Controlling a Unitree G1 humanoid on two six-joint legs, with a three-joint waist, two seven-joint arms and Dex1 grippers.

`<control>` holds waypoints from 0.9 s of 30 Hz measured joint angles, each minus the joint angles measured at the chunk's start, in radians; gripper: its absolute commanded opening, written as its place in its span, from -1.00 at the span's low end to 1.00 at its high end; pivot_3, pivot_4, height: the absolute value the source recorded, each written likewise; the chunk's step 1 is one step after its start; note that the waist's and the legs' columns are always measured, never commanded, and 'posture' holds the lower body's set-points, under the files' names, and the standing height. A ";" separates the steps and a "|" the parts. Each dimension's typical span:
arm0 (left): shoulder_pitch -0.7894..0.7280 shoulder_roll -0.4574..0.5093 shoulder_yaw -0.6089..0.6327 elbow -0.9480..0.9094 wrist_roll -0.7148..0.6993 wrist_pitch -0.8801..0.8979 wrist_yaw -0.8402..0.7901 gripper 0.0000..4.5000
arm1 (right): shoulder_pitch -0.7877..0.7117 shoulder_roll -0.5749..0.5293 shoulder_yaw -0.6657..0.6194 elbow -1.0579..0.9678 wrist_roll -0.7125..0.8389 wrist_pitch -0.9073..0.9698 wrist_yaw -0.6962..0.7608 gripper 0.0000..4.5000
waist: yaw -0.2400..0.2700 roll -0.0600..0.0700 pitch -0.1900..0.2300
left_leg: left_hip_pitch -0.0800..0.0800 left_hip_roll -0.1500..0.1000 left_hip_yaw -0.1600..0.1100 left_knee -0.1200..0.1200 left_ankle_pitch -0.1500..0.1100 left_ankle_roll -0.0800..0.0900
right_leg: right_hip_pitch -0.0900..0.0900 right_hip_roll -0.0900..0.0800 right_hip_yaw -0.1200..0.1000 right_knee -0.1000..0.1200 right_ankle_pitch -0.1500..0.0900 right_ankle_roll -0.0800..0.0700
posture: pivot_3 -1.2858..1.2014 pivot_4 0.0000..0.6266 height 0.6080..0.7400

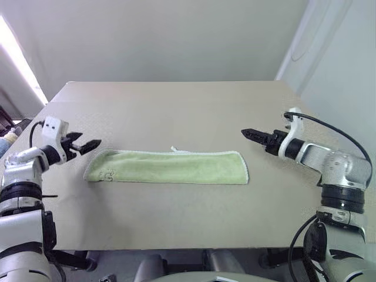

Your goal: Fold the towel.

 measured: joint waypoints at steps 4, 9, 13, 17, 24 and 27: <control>0.005 -0.058 -0.037 -0.246 -0.060 0.132 -0.093 0.94 | 0.011 0.142 -0.222 -0.050 0.185 0.238 -0.094 0.97 | -0.005 0.003 0.000 | 0.001 0.000 0.000 0.000 0.000 0.000 | 0.001 0.000 0.000 0.000 0.001 0.003 | 0.03 -1.00 0.57; 0.068 -0.126 -0.115 -0.409 -0.079 0.195 -0.138 0.94 | 0.228 0.222 -0.193 -0.108 0.513 0.271 -0.296 0.97 | -0.008 0.005 -0.001 | 0.001 0.001 -0.001 -0.004 0.000 0.000 | 0.000 0.002 0.000 0.000 0.000 0.003 | 0.03 -1.00 0.57; 0.079 -0.173 -0.174 -0.431 -0.064 0.183 -0.147 0.94 | 0.371 0.239 -0.136 -0.125 0.700 0.270 -0.456 0.97 | -0.009 0.008 0.001 | 0.001 0.001 0.001 -0.002 0.000 0.000 | 0.000 0.001 0.002 0.000 -0.002 0.001 | 0.03 -1.00 0.57; 0.076 -0.202 -0.200 -0.404 -0.040 0.167 -0.123 0.94 | 0.436 0.225 -0.069 -0.130 0.899 0.178 -0.639 0.97 | -0.015 0.008 0.001 | 0.002 0.001 0.001 -0.001 0.000 0.000 | 0.001 0.001 0.002 0.000 -0.001 0.001 | 0.03 -1.00 0.57; 0.114 -0.230 -0.219 -0.404 -0.026 0.148 -0.110 0.94 | 0.477 0.177 0.056 -0.145 1.097 -0.105 -0.908 0.97 | -0.035 0.008 0.001 | 0.001 0.001 0.001 -0.002 0.000 0.000 | 0.001 0.001 0.003 -0.003 -0.002 0.001 | 0.03 -1.00 0.57; 0.143 -0.242 -0.238 -0.423 -0.025 0.156 -0.114 0.94 | 0.476 0.168 0.098 -0.161 1.110 -0.179 -0.946 0.97 | -0.036 0.008 0.001 | 0.000 0.001 0.001 -0.002 0.000 0.000 | 0.001 0.001 0.003 -0.003 -0.002 0.001 | 0.03 -1.00 0.57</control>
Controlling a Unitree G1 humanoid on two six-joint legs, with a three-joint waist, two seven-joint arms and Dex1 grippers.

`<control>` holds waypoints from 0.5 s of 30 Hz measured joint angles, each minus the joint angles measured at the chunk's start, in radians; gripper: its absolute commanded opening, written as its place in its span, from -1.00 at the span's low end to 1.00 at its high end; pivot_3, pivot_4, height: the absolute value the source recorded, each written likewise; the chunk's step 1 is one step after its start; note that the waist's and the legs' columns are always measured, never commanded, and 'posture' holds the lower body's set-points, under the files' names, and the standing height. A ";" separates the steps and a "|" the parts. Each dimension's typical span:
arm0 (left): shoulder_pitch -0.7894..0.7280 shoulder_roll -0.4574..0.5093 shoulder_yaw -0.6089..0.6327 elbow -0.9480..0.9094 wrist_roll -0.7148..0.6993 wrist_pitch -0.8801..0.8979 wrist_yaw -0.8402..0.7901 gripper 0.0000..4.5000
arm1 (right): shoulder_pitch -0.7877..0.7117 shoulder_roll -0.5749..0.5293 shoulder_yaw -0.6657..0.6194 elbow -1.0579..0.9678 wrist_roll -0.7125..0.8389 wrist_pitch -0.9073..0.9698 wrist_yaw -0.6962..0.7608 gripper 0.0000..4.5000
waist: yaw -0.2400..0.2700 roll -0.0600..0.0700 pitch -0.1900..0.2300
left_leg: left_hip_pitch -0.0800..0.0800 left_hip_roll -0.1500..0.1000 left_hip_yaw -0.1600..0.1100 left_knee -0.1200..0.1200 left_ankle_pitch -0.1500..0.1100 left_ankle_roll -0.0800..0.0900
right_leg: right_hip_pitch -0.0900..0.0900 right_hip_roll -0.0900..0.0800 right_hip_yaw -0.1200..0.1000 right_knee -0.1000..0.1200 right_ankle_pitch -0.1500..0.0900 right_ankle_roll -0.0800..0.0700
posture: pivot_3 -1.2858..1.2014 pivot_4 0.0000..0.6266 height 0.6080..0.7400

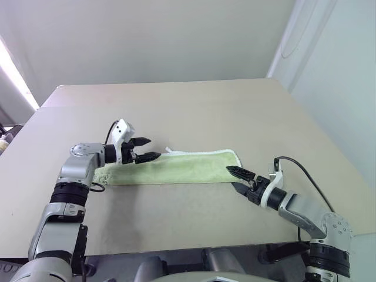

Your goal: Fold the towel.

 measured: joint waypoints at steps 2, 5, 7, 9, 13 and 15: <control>0.009 0.000 -0.002 -0.008 0.000 0.009 0.002 0.94 | 0.000 -0.015 0.028 -0.008 0.004 -0.034 -0.010 0.97 | 0.001 0.000 0.000 | 0.000 0.000 0.000 0.000 0.000 0.000 | 0.000 0.000 0.000 0.000 0.000 0.000 | 0.03 -1.00 0.57; 0.010 0.000 -0.002 -0.009 0.000 0.011 0.007 0.94 | 0.000 -0.026 0.056 -0.011 0.004 -0.081 -0.017 0.97 | 0.002 0.000 0.000 | 0.001 0.000 0.000 0.000 0.000 0.000 | 0.001 0.000 0.000 0.000 0.000 0.000 | 0.03 -1.00 0.57; 0.011 0.000 -0.002 -0.009 0.000 0.011 0.009 0.94 | -0.001 -0.028 0.070 -0.012 -0.003 -0.106 -0.018 0.97 | 0.002 0.000 0.000 | 0.001 0.000 0.000 0.000 0.000 0.000 | 0.002 0.000 0.000 0.000 0.000 0.000 | 0.03 -1.00 0.57; 0.012 -0.002 -0.001 -0.009 0.000 0.012 0.018 0.94 | -0.013 -0.028 0.086 -0.013 -0.021 -0.139 -0.022 0.97 | 0.001 0.000 0.000 | 0.001 0.000 0.000 0.000 0.000 0.000 | 0.002 0.000 0.000 0.000 0.000 0.000 | 0.03 -1.00 0.57; 0.012 -0.005 -0.001 -0.008 -0.003 0.013 0.027 0.94 | -0.054 -0.027 0.106 -0.004 -0.063 -0.193 -0.033 0.97 | 0.003 0.000 0.000 | 0.001 0.001 0.000 0.000 0.000 0.000 | 0.001 0.000 0.000 0.000 0.000 0.000 | 0.03 -1.00 0.57; 0.012 -0.005 0.000 -0.008 -0.003 0.013 0.027 0.94 | -0.067 -0.025 0.121 0.001 -0.067 -0.204 -0.033 0.90 | 0.003 0.000 0.000 | 0.000 0.001 -0.001 -0.001 0.000 0.000 | 0.000 0.000 0.000 0.000 0.000 0.000 | 0.03 -1.00 0.57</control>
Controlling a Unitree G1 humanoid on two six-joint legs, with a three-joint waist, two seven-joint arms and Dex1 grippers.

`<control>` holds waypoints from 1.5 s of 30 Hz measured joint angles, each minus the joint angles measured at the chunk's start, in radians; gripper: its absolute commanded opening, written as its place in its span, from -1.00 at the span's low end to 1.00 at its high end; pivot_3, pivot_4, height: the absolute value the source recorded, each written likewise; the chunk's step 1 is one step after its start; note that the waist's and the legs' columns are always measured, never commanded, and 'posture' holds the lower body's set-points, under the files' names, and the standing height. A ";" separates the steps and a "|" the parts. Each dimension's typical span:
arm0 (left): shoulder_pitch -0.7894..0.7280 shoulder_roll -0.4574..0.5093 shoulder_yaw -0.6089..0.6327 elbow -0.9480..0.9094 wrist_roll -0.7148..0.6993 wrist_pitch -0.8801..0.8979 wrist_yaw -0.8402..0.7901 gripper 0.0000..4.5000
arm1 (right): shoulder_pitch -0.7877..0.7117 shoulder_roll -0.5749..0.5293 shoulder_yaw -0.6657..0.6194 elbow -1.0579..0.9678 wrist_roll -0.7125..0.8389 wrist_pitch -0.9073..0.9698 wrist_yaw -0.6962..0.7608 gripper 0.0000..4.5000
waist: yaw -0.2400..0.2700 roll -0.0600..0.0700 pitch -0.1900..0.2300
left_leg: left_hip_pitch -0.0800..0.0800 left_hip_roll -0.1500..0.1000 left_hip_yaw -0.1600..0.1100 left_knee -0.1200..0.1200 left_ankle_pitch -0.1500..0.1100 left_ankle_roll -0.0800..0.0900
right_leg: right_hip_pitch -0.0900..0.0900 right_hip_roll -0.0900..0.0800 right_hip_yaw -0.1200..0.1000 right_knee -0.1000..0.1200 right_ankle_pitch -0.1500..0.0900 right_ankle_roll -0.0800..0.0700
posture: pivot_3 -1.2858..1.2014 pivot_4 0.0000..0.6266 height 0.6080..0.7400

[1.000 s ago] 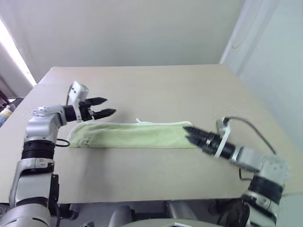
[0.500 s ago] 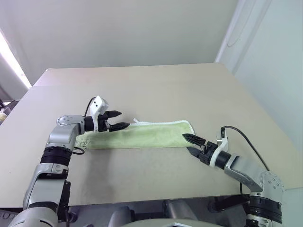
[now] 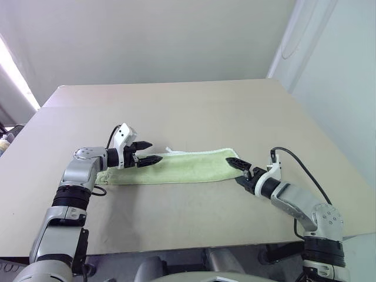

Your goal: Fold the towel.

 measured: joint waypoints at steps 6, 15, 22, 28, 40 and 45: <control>0.000 0.000 0.003 0.005 0.000 -0.003 0.014 0.94 | -0.024 0.022 0.041 0.019 -0.037 -0.017 0.001 0.05 | 0.001 0.000 0.000 | -0.001 0.000 0.000 -0.001 0.000 0.000 | 0.000 0.000 0.000 -0.002 0.000 0.000 | 0.03 -1.00 0.57; -0.003 0.012 0.018 0.042 0.000 -0.026 0.037 0.94 | -0.044 0.027 -0.021 0.043 -0.101 -0.117 0.004 -0.98 | 0.003 0.000 0.000 | -0.001 0.000 0.000 -0.001 0.000 0.000 | 0.000 0.000 0.000 -0.002 0.000 0.000 | 0.03 -1.00 0.57; -0.039 0.033 0.039 0.112 0.012 -0.070 0.046 0.94 | -0.027 -0.122 -0.090 0.060 -0.108 -0.081 0.031 -0.98 | 0.005 0.001 0.000 | -0.001 0.000 0.001 -0.002 0.000 0.000 | 0.000 -0.001 0.000 -0.005 0.000 0.000 | 0.03 -1.00 0.57; -0.062 0.032 0.040 0.171 0.021 -0.104 0.048 0.94 | -0.050 -0.379 0.006 -0.082 -0.305 0.052 0.253 -0.98 | -0.001 0.001 0.001 | 0.000 0.000 0.001 -0.003 0.000 0.000 | 0.000 0.001 0.001 -0.006 0.000 0.000 | 0.03 -1.00 0.57; -0.080 0.020 0.040 0.202 0.035 -0.132 0.049 0.94 | -0.135 -0.346 0.324 -0.355 -0.557 0.121 0.477 -0.98 | 0.030 0.001 0.001 | -0.002 0.000 0.002 -0.006 0.000 0.001 | 0.000 0.000 0.000 -0.011 0.000 0.001 | 0.03 -1.00 0.57; -0.078 0.032 0.045 0.202 0.035 -0.131 0.050 0.94 | -0.180 -0.272 0.392 -0.322 -0.662 0.121 0.532 -0.98 | 0.038 0.000 0.000 | -0.001 -0.001 0.002 -0.006 0.000 0.001 | 0.000 0.000 0.000 -0.009 0.001 0.000 | 0.03 -1.00 0.57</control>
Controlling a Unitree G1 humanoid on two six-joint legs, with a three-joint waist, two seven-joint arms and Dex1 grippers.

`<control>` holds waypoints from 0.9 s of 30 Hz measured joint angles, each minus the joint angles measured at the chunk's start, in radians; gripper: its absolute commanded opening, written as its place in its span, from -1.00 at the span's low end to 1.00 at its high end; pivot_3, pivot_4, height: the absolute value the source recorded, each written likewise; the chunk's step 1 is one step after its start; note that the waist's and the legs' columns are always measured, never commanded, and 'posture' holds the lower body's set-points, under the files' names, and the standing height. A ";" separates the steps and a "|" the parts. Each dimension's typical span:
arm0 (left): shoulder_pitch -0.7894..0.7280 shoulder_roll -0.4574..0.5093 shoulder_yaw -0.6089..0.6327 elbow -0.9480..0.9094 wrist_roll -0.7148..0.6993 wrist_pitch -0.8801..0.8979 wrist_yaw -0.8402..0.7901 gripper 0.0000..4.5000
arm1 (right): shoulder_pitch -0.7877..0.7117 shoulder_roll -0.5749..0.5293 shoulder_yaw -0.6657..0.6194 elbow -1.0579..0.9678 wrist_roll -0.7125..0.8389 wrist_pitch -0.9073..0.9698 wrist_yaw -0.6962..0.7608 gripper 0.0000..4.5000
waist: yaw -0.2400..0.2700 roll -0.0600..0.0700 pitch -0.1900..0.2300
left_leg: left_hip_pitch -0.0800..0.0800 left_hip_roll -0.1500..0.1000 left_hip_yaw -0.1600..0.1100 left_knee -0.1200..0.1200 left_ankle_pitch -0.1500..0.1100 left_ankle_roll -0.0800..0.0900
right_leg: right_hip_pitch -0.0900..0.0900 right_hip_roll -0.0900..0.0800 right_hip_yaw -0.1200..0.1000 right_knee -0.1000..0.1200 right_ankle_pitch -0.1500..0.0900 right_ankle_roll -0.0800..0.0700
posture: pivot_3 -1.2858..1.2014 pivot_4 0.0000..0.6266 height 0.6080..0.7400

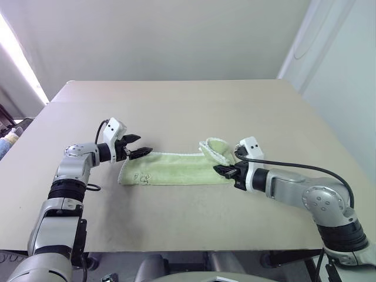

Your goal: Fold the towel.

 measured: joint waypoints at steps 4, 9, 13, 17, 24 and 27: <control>0.001 0.000 0.000 -0.004 0.000 0.000 0.006 0.94 | -0.030 0.047 0.070 0.065 -0.110 0.000 0.038 -0.98 | -0.004 0.000 0.000 | 0.000 0.000 -0.001 0.000 0.000 0.000 | 0.000 0.000 0.000 0.001 0.000 0.000 | 0.03 -1.00 0.57; 0.013 0.000 0.000 -0.007 0.000 0.004 0.011 0.94 | -0.031 0.084 0.169 0.089 -0.240 -0.001 0.119 -0.98 | -0.007 0.000 0.000 | -0.001 0.000 -0.001 0.000 0.000 0.000 | 0.000 0.000 0.000 0.000 0.000 0.000 | 0.03 -1.00 0.57; 0.016 0.000 0.000 -0.014 0.000 0.005 0.014 0.94 | -0.038 0.134 0.166 0.117 -0.320 -0.023 0.125 -0.98 | -0.008 0.000 0.000 | 0.000 0.000 -0.001 0.000 0.000 0.000 | 0.000 0.000 0.000 0.001 0.000 0.000 | 0.03 -1.00 0.57; 0.031 0.000 0.000 -0.023 -0.001 0.008 0.015 0.94 | -0.038 0.154 0.123 0.132 -0.353 -0.030 0.147 -0.57 | -0.008 0.000 0.000 | 0.000 0.000 -0.001 0.001 0.000 0.000 | 0.000 0.000 -0.001 0.002 0.000 0.000 | 0.03 -1.00 0.57; 0.039 0.004 0.000 -0.029 -0.001 0.047 0.015 0.94 | -0.042 0.181 0.045 0.112 -0.320 0.031 0.215 0.54 | -0.008 0.000 0.000 | 0.000 0.000 -0.001 0.001 0.000 0.000 | 0.000 0.000 -0.001 0.002 0.000 0.000 | 0.03 -1.00 0.57; 0.032 0.009 0.004 -0.029 -0.007 0.133 0.018 0.94 | -0.042 0.215 -0.035 0.060 -0.249 0.031 0.251 0.54 | -0.009 0.000 0.000 | 0.000 0.000 -0.002 0.001 0.000 0.000 | 0.000 0.001 -0.001 0.003 0.000 0.001 | 0.03 -1.00 0.57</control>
